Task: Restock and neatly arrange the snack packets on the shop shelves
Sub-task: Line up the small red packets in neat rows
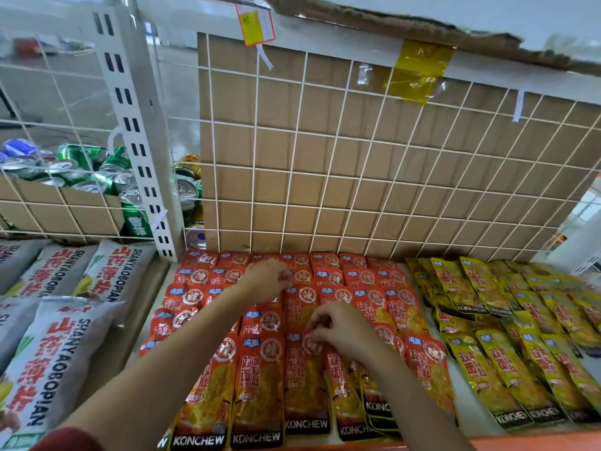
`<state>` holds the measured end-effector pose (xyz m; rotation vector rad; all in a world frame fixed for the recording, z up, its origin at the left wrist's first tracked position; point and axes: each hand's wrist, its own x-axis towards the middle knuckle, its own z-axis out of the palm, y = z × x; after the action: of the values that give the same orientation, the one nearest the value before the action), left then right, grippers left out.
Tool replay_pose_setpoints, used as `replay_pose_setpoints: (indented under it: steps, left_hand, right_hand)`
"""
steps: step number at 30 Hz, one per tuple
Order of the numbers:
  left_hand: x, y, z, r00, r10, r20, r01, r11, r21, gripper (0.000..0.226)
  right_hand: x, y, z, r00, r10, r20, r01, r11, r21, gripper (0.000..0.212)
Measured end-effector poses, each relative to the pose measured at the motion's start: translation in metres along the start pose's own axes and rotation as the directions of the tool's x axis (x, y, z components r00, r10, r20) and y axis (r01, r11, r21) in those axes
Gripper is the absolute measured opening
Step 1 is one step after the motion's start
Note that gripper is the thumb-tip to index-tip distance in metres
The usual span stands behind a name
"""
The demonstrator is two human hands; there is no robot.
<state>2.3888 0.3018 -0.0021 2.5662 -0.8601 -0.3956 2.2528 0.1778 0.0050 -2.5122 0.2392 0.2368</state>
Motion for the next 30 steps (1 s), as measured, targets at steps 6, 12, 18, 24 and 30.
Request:
replay_pose_setpoints:
  steps: [6,12,18,24,30]
  left_hand:
    - [0.002,-0.001,0.003,1.0,-0.007,-0.024,0.005,0.998,-0.064,0.018]
    - [-0.005,-0.007,0.0,0.963,0.129,-0.239,-0.159,0.981,-0.112,0.009]
    - [-0.022,-0.006,-0.001,0.937,0.343,0.071,-0.339,0.939,-0.064,0.018]
    - [-0.026,0.0,0.005,0.95,0.302,0.076,-0.301,0.953,-0.031,0.018]
    - [-0.025,0.0,0.01,0.959,0.279,0.04,-0.276,0.959,-0.07,0.013]
  right_hand:
    - [0.007,0.0,-0.002,0.997,-0.015,-0.08,0.017,1.0,0.024,0.011]
    - [0.015,0.004,-0.003,0.99,-0.015,-0.14,0.024,0.998,0.065,0.011]
    - [0.019,0.005,-0.002,0.974,-0.019,-0.225,0.053,0.988,0.146,0.01]
    - [0.017,0.007,0.0,0.964,-0.03,-0.266,0.06,0.993,0.104,0.011]
    - [-0.004,0.018,-0.003,0.927,-0.051,-0.372,0.052,0.999,-0.007,0.005]
